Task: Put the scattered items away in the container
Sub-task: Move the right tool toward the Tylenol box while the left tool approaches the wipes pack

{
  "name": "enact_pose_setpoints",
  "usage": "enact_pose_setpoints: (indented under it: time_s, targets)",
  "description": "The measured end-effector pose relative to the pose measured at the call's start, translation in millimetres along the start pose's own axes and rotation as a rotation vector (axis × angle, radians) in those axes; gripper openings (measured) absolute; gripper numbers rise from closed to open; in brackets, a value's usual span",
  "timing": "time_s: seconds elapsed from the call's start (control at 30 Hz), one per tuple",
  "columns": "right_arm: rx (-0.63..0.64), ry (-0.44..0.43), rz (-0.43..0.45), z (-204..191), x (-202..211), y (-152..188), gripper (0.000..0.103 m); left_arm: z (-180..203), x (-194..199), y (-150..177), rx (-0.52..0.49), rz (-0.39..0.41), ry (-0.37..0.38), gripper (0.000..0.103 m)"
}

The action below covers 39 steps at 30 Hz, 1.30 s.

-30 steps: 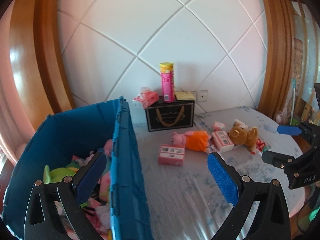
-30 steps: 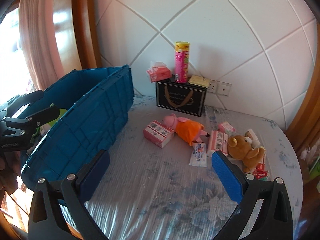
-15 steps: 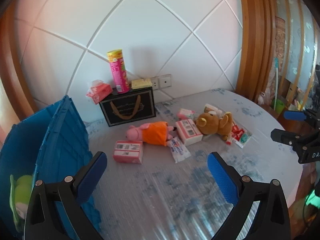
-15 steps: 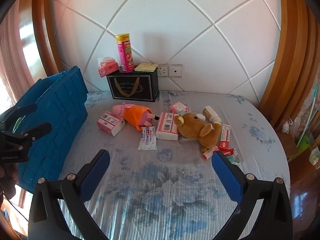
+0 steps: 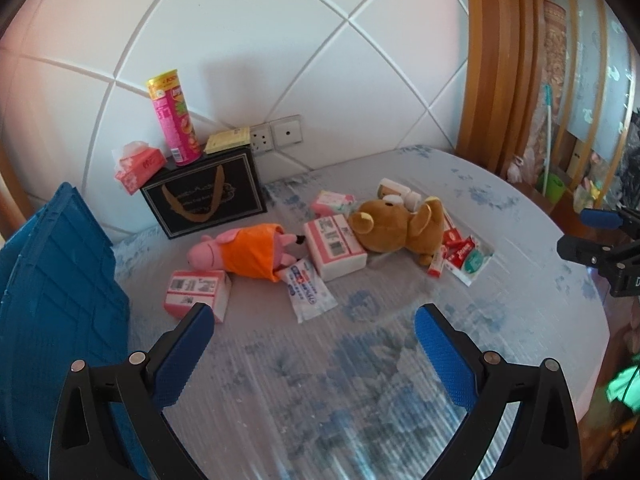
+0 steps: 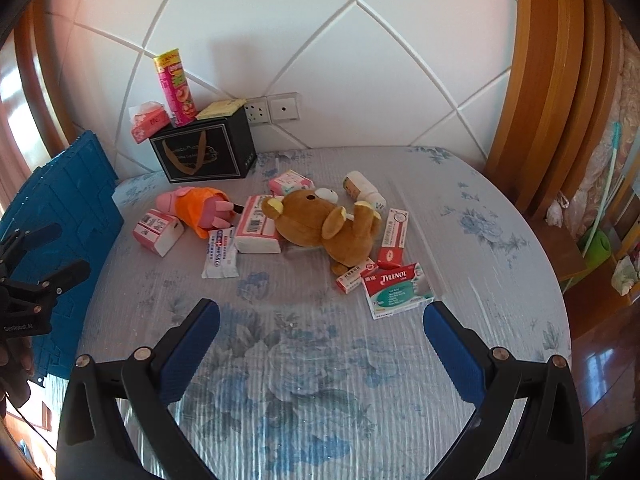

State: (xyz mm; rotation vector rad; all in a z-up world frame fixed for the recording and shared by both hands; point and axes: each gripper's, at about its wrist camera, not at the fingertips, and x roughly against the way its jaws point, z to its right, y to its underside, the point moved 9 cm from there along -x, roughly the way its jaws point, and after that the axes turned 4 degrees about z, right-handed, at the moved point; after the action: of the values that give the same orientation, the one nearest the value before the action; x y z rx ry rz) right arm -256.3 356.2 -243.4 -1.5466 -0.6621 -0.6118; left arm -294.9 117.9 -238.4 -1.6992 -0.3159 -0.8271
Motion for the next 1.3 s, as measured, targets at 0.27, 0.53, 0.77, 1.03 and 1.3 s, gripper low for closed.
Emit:
enact_pose_setpoints:
  time_s: [0.27, 0.53, 0.77, 1.03, 1.3]
  targets:
    - [-0.174, 0.056, -0.109, 50.9, -96.5, 38.8, 0.103, 4.8, -95.7, 28.0, -0.005, -0.045, -0.038, 0.102]
    - [-0.411, 0.186, -0.178, 90.8, -198.8, 52.7, 0.103, -16.0, -198.6, 40.9, 0.06, -0.099, -0.072, 0.102]
    - [-0.505, 0.312, -0.194, 116.5, -238.0, 61.1, 0.103, -23.4, -258.2, 47.3, 0.079, -0.144, -0.094, 0.102]
    - [-0.586, 0.44, -0.251, 138.2, -260.2, 73.3, 0.103, -13.3, -288.2, 45.5, 0.035, -0.157, -0.12, 0.102]
    - [-0.595, 0.496, -0.285, 140.9, -275.0, 81.0, 0.103, -10.4, -311.0, 54.7, 0.014, -0.217, -0.153, 0.102]
